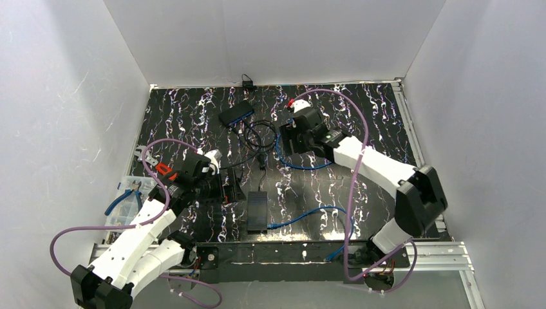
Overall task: Insert the plug into the switch port
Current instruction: Insert the connector into the switch port, then pick up the connector from the center of the board.
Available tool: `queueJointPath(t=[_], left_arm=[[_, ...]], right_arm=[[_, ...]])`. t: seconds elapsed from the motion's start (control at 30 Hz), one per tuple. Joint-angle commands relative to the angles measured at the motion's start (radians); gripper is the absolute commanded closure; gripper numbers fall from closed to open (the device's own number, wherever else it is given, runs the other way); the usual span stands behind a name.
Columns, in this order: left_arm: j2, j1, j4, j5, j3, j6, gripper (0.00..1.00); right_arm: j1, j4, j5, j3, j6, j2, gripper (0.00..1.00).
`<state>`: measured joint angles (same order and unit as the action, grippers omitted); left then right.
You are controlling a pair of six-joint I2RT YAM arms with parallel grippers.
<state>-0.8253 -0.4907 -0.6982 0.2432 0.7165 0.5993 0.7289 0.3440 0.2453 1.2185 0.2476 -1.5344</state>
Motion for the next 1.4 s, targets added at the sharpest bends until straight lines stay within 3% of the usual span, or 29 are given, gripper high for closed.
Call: queueJointPath(t=[0.0,0.53,0.8,1.13,1.37], left_arm=[[0.007,0.003,-0.017,-0.006,0.03,-0.028,0.02],[0.012,0.007,0.029,0.031,-0.003,-0.047,0.02],[0.012,0.007,0.042,0.048,-0.011,-0.046,0.02],[0.009,0.007,0.037,0.05,-0.01,-0.044,0.02],[0.011,0.007,0.039,0.047,-0.011,-0.043,0.02]], right_arm=[[-0.033,0.103,0.0,0.153,0.157,-0.126,0.21],[-0.065,0.17,0.085,0.491,0.463,-0.504,0.34],[-0.099,0.187,0.075,0.59,0.6,-0.613,0.42],[-0.138,0.244,0.036,0.766,0.661,-0.751,0.52],[-0.159,0.257,0.019,0.793,0.681,-0.789,0.54]])
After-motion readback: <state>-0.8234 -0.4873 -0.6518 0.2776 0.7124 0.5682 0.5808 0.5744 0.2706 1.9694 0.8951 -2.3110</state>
